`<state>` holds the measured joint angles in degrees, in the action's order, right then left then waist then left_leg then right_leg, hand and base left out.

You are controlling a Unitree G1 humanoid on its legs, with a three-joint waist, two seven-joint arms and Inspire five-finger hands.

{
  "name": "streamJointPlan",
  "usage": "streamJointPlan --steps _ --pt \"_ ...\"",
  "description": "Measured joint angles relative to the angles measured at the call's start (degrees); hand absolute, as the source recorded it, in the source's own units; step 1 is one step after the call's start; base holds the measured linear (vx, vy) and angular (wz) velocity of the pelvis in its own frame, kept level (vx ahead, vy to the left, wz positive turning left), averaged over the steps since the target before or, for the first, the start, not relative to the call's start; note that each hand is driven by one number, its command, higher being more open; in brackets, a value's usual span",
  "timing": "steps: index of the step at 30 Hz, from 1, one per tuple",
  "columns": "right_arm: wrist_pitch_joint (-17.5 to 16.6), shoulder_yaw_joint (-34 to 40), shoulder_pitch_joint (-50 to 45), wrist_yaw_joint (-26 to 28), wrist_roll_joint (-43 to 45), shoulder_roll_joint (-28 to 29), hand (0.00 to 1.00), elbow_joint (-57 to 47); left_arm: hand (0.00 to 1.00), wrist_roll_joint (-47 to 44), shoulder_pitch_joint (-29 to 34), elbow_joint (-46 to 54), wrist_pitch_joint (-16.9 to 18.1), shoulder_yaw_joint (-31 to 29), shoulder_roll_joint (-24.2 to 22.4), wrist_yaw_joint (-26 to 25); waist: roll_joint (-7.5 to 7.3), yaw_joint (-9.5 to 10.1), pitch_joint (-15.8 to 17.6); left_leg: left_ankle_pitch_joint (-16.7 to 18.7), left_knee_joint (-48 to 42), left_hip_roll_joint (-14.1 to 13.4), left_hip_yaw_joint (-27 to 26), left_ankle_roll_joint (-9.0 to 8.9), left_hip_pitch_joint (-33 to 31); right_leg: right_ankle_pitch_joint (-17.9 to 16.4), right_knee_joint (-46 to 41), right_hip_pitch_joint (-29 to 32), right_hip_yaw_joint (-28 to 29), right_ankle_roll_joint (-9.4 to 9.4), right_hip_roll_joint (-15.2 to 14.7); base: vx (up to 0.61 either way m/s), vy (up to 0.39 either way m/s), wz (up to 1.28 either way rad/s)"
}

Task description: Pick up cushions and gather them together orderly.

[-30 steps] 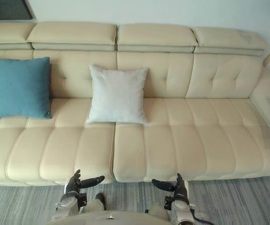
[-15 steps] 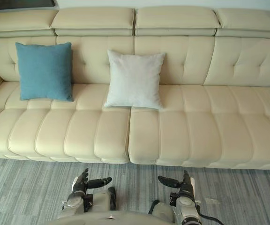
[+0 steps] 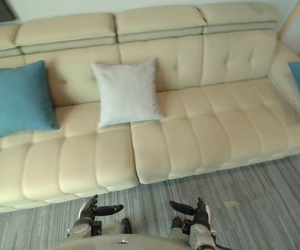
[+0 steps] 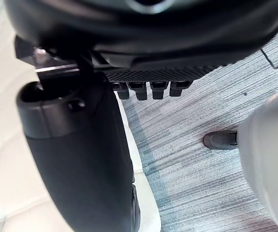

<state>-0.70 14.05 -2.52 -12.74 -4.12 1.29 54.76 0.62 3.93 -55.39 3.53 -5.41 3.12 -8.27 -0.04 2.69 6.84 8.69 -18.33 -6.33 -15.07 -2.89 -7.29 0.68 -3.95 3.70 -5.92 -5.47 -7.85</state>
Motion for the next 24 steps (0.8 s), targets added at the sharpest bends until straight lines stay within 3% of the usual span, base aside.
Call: streamJointPlan --steps 3,4,5,6,7,9,10,11,13,16,17,19,20,21,22,23,24 --pt "-0.06 -0.97 2.54 0.0 -0.03 -1.2 1.0 1.12 1.0 0.14 -0.07 -0.04 -0.01 0.01 0.06 -0.08 0.08 0.02 0.08 0.59 0.18 -1.36 -1.61 -0.37 0.2 2.49 0.67 2.83 4.78 1.18 1.76 0.03 -0.026 -0.97" --pt "-0.07 -1.94 3.48 0.0 -0.04 -1.97 1.0 1.73 1.0 0.19 -0.26 -0.06 -0.01 0.02 -0.04 -0.07 0.54 -0.04 0.21 1.39 0.39 -2.31 -2.67 -0.25 0.34 4.56 1.29 4.02 4.03 2.11 2.94 -0.05 -0.058 -1.67" --pt "-0.13 -3.08 5.62 -0.02 -0.07 -2.5 1.0 2.39 1.0 0.23 -0.82 -0.1 -0.03 -0.01 0.03 -0.16 0.84 0.06 0.41 1.27 1.89 -4.42 -6.99 -0.27 0.84 9.5 4.03 5.49 -4.73 6.49 5.15 -0.09 -0.152 -1.54" --pt "-0.19 -3.2 6.25 -0.04 -0.06 -2.48 1.0 2.37 1.0 0.22 -0.82 -0.14 -0.08 -0.01 -0.18 -0.21 1.36 0.21 0.89 0.92 2.57 -5.65 -9.22 -0.25 1.29 7.75 3.5 5.59 -10.78 8.94 4.96 -0.08 -0.17 -1.82" --pt "-0.17 -3.01 6.87 -0.1 -0.06 -2.73 1.0 2.4 1.0 0.25 -0.71 -0.22 -0.37 0.24 0.37 -0.19 0.72 0.21 1.17 0.84 3.01 -5.63 -13.17 -0.4 3.25 1.32 -0.7 5.53 -25.83 11.75 2.96 -0.01 -0.176 -1.24" --pt "-0.41 -2.54 6.73 -0.52 -0.13 -3.95 1.0 2.41 1.0 0.59 -0.64 -0.05 -0.36 0.87 -0.04 -0.14 1.89 0.07 1.84 0.86 3.93 -6.39 -18.42 -1.19 6.74 -1.9 -5.06 3.95 -38.25 11.0 -0.35 0.08 -0.071 -1.31" --pt "-0.41 -2.54 6.73 -0.52 -0.13 -3.97 1.0 2.41 1.0 0.6 -0.63 -0.05 -0.36 0.86 -0.04 -0.14 1.91 0.06 1.85 0.86 3.95 -6.4 -18.46 -1.2 6.8 -1.91 -5.07 3.97 -38.24 10.96 -0.35 0.09 -0.083 -1.18" --pt "-0.33 -2.21 5.76 -0.56 -0.12 -4.54 1.0 2.57 1.0 0.73 -1.42 -0.05 -0.31 1.73 0.42 -0.33 2.42 -0.53 2.14 1.05 4.06 -6.93 -19.2 -2.34 7.57 -1.91 -4.87 4.57 -35.06 9.68 1.64 0.06 -0.109 -0.66" --pt "-0.07 -2.24 5.15 -0.56 -0.11 -4.54 1.0 3.43 1.0 1.24 -1.5 -0.07 -0.28 2.44 1.21 -0.44 2.23 -0.15 2.28 1.13 3.13 -8.17 -18.84 -2.47 8.32 -3.03 -4.94 5.19 -32.45 9.71 3.09 0.06 -0.158 -0.9" --pt "0.06 -2.27 3.16 -1.06 -0.07 -4.1 1.0 3.5 1.0 1.86 -1.48 -0.21 -0.33 3.25 1.67 -0.36 1.58 -0.34 2.68 1.34 -5.67 -12.74 -18.43 -2.57 7.39 -4.71 -4.34 4.1 -29.87 10.69 6.03 0.08 -0.239 -0.72" --pt "0.06 -2.51 2.09 -1.28 0.02 -4.2 1.0 3.5 1.0 2.37 -1.34 -0.26 -0.33 4.33 1.65 -0.16 1.59 -0.46 2.86 0.9 -13.0 -15.72 -16.63 -1.77 5.64 -5.4 -4.18 2.94 -28.93 11.41 7.41 0.15 -0.387 -0.6" --pt "0.12 -2.95 1.24 -1.66 0.46 -4.39 1.0 3.57 1.0 2.47 -1.18 0.64 0.09 4.21 1.61 0.09 2.06 -0.24 3.37 -2.16 -26.41 -20.05 -11.68 4.18 1.56 -6.18 -3.15 0.08 -26.53 12.25 10.03 0.12 -0.257 -0.65" --pt "0.1 -3.72 1.46 -1.74 0.46 -4.86 1.0 3.56 1.0 2.42 -1.12 1.17 0.68 4.07 1.82 0.11 1.91 -0.14 3.94 -0.09 -33.19 -19.56 -6.89 3.16 -1.65 -6.44 -2.7 -1.04 -24.62 12.65 10.85 0.11 -0.123 -0.78" --pt "0.05 -4.08 1.9 -1.73 0.46 -5.16 1.0 3.54 1.0 2.25 -1.19 1.48 0.86 3.9 1.89 0.15 1.89 -0.17 4.06 1.87 -36.74 -17.29 -3.17 1.97 -4.85 -6.61 -2.6 -1.39 -23.18 12.89 10.97 0.16 -0.184 -0.87" --pt "0.04 -4.06 2.29 -1.78 0.85 -5.34 1.0 3.57 1.0 2.21 -1.3 2.63 1.05 3.97 1.9 0.11 1.47 0.02 4.63 4.07 -37.0 -13.26 0.38 0.71 -8.56 -6.62 -1.84 -2.18 -21.43 12.93 11.04 0.13 -0.143 -0.63" --pt "0.05 -4.02 2.37 -1.78 1.15 -5.36 1.0 3.6 1.0 2.18 -1.31 3.09 1.08 3.95 1.85 0.09 1.42 0.17 4.71 4.53 -36.1 -12.09 1.13 0.27 -9.48 -6.59 -1.58 -2.44 -20.72 12.88 11.17 0.17 -0.161 -0.78" --pt "0.07 -3.99 2.66 -1.84 1.98 -5.28 1.0 3.63 1.0 2.09 -1.3 4.65 1.03 3.85 1.71 0.0 1.25 0.67 5.04 5.25 -30.23 -8.42 2.51 0.2 -12.17 -6.32 -0.33 -3.53 -18.32 12.45 11.91 0.16 -0.109 -0.63"
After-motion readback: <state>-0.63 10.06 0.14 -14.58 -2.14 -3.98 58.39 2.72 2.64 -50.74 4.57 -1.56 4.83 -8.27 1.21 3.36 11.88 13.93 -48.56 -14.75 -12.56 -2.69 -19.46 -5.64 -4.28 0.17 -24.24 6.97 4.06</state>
